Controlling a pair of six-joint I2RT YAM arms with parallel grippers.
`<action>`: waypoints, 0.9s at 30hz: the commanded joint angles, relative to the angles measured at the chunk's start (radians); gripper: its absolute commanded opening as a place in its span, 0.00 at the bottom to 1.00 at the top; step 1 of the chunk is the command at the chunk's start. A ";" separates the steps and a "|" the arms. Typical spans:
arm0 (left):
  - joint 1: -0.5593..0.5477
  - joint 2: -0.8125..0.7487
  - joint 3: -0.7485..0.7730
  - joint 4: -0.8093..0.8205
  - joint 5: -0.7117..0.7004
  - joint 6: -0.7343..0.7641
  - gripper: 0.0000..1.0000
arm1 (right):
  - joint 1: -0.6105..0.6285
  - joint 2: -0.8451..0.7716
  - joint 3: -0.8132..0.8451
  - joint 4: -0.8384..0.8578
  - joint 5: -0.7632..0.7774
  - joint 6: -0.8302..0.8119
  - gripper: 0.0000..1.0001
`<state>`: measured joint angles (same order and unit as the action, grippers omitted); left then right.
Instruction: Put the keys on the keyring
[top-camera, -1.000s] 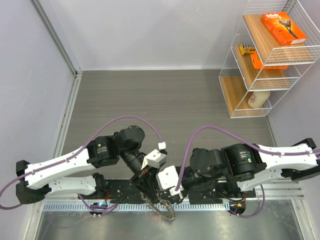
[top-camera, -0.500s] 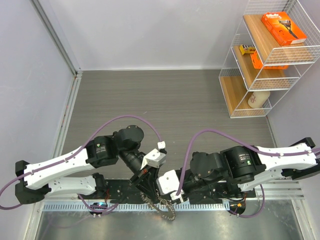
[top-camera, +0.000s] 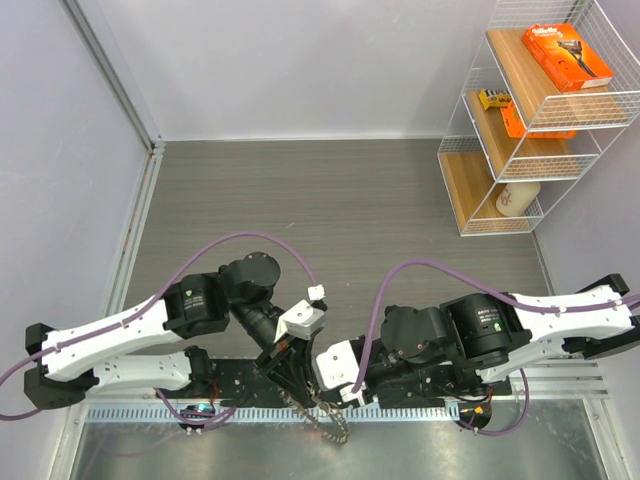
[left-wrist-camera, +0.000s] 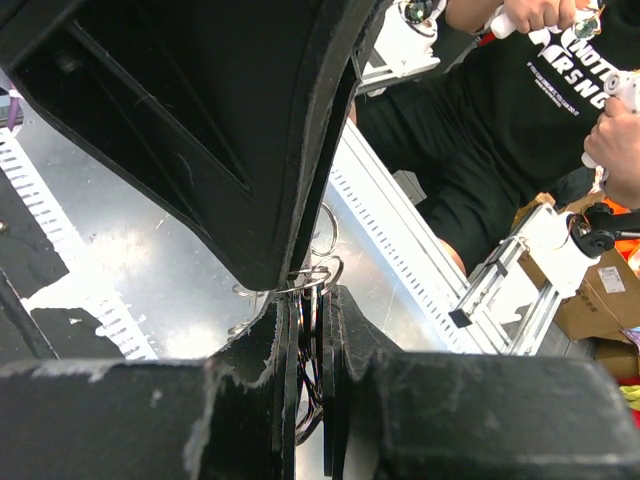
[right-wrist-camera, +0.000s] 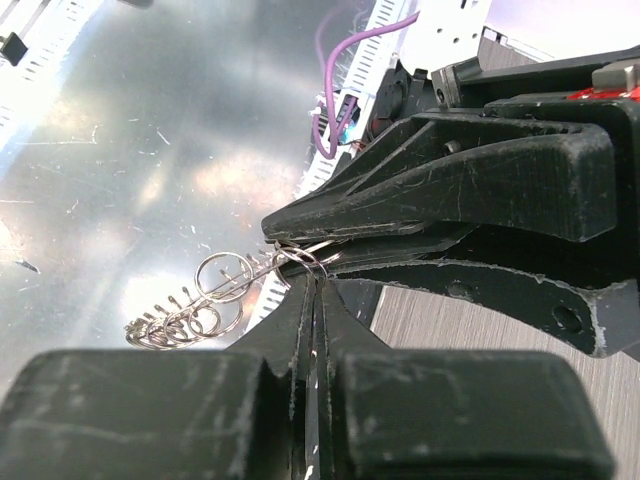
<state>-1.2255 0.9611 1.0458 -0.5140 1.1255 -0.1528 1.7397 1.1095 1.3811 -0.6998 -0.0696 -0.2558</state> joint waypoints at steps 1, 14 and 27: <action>-0.002 -0.036 0.025 0.029 -0.007 0.010 0.00 | 0.020 -0.022 -0.001 0.031 -0.013 0.010 0.05; -0.002 -0.142 -0.027 0.160 -0.130 -0.037 0.00 | 0.057 -0.094 -0.099 0.181 0.067 0.085 0.05; -0.002 -0.216 -0.038 0.249 -0.199 -0.074 0.00 | 0.118 -0.151 -0.235 0.325 0.318 0.118 0.05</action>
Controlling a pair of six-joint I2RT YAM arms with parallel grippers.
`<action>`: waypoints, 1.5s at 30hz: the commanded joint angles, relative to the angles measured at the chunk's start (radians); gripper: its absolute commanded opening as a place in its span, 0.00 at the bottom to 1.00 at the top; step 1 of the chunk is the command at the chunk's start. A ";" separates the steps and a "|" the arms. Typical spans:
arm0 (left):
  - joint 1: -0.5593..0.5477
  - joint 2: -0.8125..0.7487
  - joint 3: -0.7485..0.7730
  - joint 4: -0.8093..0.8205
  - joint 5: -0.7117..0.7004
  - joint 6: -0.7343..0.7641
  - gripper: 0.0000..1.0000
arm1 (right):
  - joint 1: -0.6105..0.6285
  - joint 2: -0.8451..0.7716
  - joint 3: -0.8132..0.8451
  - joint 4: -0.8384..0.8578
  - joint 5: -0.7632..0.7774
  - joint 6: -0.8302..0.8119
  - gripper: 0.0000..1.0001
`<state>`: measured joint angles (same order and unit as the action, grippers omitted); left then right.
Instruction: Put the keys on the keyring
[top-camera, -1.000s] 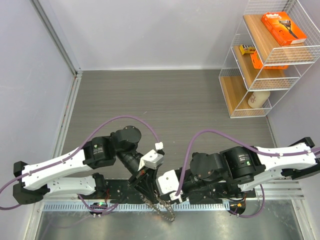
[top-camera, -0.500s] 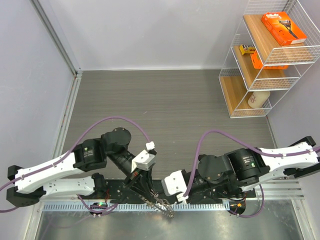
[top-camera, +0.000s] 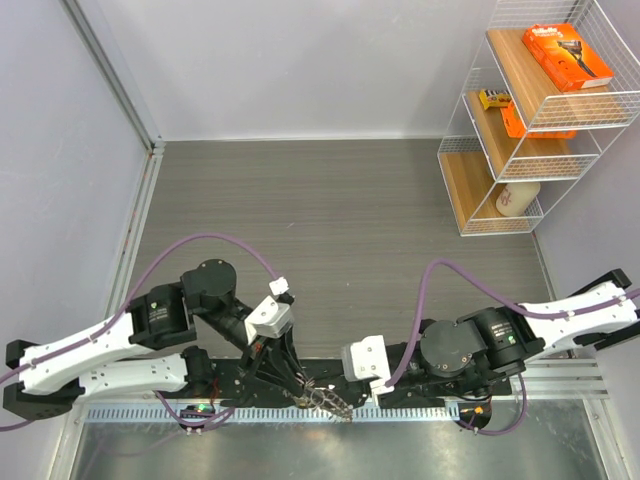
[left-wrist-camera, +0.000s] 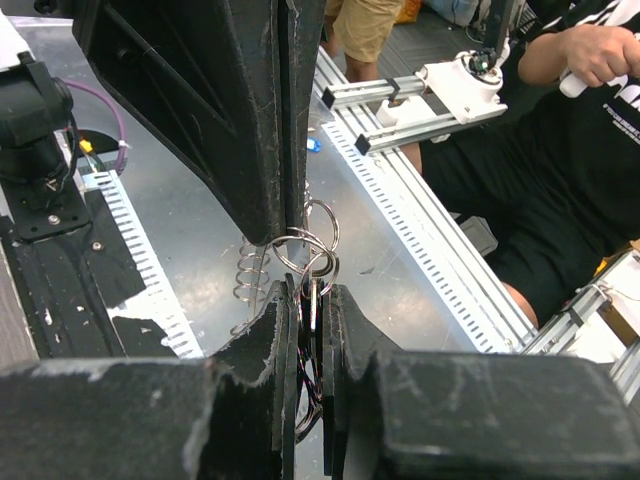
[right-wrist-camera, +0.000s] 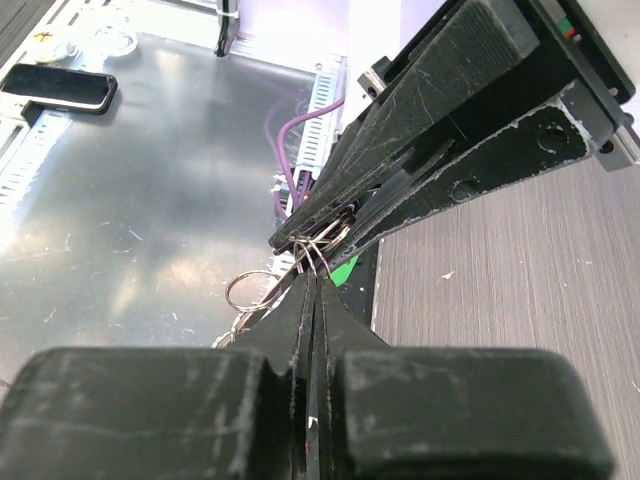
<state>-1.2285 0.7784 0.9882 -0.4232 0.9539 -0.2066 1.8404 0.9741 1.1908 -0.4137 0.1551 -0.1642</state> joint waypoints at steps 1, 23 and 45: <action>0.001 -0.034 0.020 0.164 -0.030 -0.025 0.00 | 0.017 -0.020 -0.065 0.067 0.106 0.032 0.06; 0.001 -0.008 0.116 -0.014 -0.130 0.010 0.00 | 0.094 -0.071 -0.157 0.078 0.201 0.065 0.05; 0.001 0.134 0.216 -0.449 -0.250 0.239 0.00 | 0.117 -0.123 -0.313 0.144 0.316 0.006 0.05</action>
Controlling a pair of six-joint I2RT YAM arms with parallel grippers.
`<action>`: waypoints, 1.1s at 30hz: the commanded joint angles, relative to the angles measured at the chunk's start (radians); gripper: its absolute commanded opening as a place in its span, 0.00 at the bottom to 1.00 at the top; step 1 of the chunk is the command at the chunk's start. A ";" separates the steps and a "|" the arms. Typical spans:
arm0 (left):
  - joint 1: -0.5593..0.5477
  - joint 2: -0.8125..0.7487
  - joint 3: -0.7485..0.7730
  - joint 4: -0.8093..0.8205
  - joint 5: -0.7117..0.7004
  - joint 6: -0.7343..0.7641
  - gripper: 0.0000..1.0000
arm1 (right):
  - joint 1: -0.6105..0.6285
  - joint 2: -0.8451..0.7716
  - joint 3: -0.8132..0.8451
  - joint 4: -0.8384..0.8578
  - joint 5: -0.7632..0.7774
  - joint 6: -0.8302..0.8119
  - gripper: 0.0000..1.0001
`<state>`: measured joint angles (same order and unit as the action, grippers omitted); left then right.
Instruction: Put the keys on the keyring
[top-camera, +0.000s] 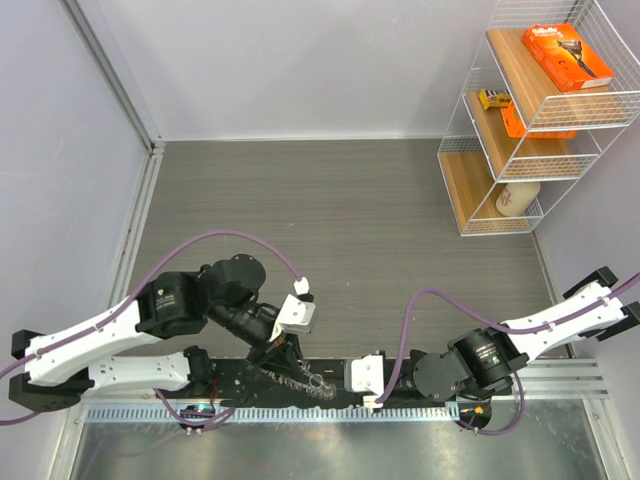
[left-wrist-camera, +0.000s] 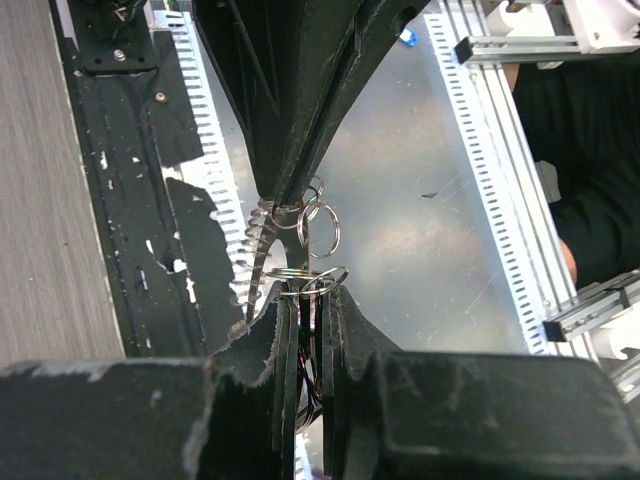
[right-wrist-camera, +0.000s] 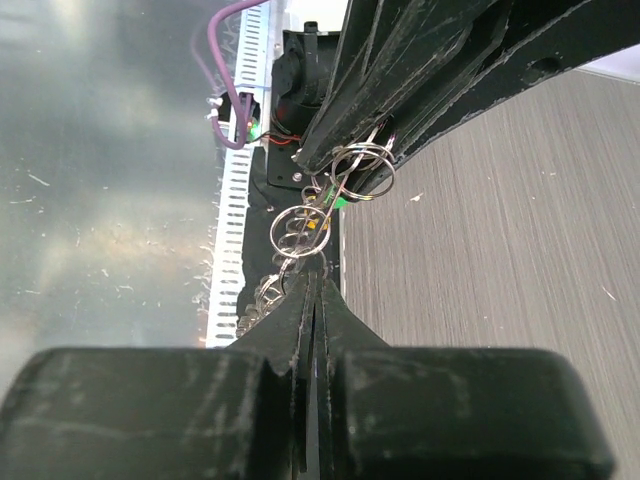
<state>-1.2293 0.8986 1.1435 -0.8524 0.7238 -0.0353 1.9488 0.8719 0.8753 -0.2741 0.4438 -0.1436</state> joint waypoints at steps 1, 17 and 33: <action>0.002 0.022 0.062 -0.030 -0.026 0.074 0.00 | 0.009 -0.024 0.004 0.003 0.039 -0.016 0.06; -0.258 0.267 0.225 -0.320 -0.671 0.144 0.00 | 0.007 -0.033 0.082 -0.071 0.085 -0.074 0.43; -0.332 0.336 0.300 -0.440 -0.829 0.164 0.00 | 0.009 -0.062 0.036 -0.106 0.059 0.002 0.43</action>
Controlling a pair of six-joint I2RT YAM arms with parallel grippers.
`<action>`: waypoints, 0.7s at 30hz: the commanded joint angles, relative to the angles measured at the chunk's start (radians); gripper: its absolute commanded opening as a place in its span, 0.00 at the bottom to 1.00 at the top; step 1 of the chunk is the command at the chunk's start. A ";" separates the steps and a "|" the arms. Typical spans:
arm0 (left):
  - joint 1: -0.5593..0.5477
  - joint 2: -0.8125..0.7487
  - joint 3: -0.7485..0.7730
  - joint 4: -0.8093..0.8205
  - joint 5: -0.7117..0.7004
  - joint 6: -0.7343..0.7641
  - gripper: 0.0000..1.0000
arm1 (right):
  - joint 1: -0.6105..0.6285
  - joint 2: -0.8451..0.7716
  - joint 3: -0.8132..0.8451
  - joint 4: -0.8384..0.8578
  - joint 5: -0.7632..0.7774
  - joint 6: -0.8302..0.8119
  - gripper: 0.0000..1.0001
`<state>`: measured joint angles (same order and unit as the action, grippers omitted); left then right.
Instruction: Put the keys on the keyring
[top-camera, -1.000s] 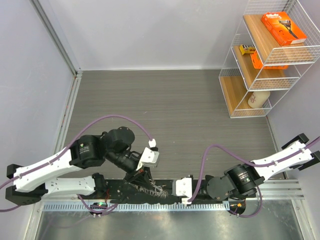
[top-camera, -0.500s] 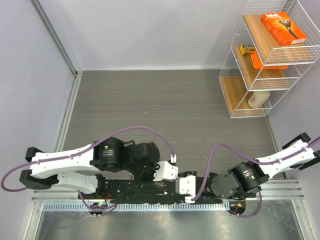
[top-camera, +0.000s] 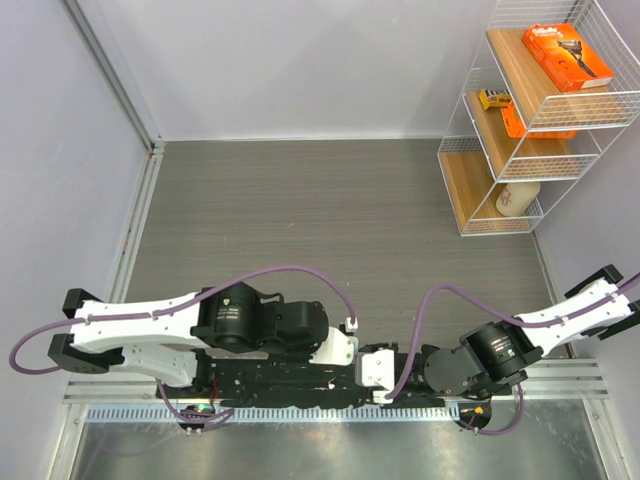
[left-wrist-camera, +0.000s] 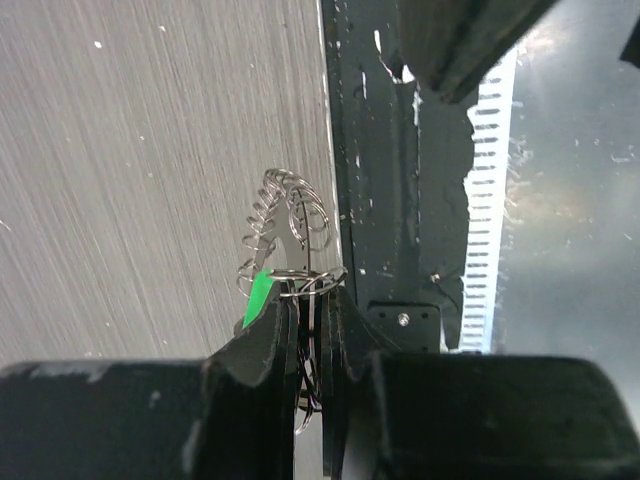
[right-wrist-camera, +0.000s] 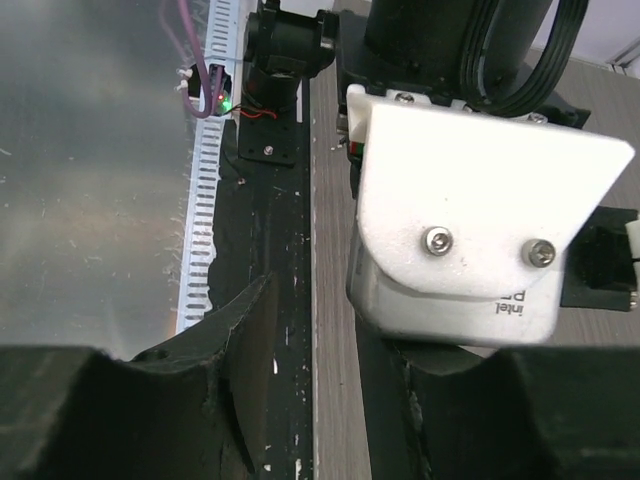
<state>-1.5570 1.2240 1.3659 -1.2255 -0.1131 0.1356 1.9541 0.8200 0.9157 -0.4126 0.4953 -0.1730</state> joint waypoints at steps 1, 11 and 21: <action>-0.005 -0.013 0.087 -0.033 0.077 0.021 0.00 | 0.002 -0.021 -0.015 0.026 0.006 0.047 0.43; 0.003 0.048 -0.070 0.057 -0.065 0.038 0.00 | 0.003 -0.151 -0.113 -0.017 0.170 0.217 0.43; 0.390 -0.098 -0.130 0.356 0.209 -0.045 0.00 | 0.003 -0.179 -0.138 -0.019 0.230 0.282 0.43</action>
<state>-1.3594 1.3174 1.2625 -1.1221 -0.0071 0.1410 1.9530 0.6586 0.7696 -0.5350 0.6880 0.0608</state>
